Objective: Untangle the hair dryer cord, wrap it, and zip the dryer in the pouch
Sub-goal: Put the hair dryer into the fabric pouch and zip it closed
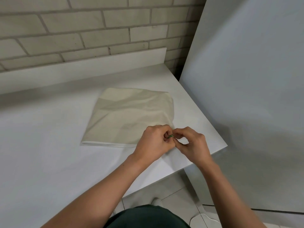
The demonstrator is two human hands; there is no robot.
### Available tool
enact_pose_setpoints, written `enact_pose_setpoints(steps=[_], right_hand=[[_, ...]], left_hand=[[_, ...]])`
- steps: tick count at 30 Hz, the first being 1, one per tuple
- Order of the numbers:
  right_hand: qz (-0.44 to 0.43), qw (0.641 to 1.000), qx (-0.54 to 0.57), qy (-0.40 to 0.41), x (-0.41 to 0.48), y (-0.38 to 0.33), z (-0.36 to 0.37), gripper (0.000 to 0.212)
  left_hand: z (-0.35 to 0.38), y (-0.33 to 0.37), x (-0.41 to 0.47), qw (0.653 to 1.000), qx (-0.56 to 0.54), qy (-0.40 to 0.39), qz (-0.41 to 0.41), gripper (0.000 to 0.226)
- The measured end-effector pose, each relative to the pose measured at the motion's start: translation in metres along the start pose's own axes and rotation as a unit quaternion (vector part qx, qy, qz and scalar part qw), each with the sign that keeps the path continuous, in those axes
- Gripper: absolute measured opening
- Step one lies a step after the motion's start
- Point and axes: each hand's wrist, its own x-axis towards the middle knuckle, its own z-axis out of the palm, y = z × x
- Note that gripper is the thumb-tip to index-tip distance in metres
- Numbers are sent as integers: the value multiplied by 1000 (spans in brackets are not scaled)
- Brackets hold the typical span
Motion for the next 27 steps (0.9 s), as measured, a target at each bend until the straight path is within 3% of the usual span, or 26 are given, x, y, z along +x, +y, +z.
enact_pose_setpoints(steps=[4, 7, 11, 18, 22, 27], right_hand=[[-16, 1000, -1, 7, 1, 0, 0, 20], [-32, 999, -8, 18, 2, -2, 0, 11], [-35, 999, -10, 30, 4, -4, 3, 16], [-45, 999, -8, -26, 3, -4, 2, 27], [-56, 997, -44, -5, 4, -4, -5, 23], [5, 997, -79, -4, 1, 7, -27, 21]], left_hand=[[-2, 4, -3, 999, -31, 8, -24, 17], [-6, 3, -3, 994, -79, 12, -78, 11], [-10, 1, -5, 986, -123, 23, -115, 7], [-13, 3, -6, 984, -126, 19, -122, 17], [-12, -2, -10, 983, -112, 15, -146, 20], [-27, -24, -24, 986, -44, 68, -148, 22]])
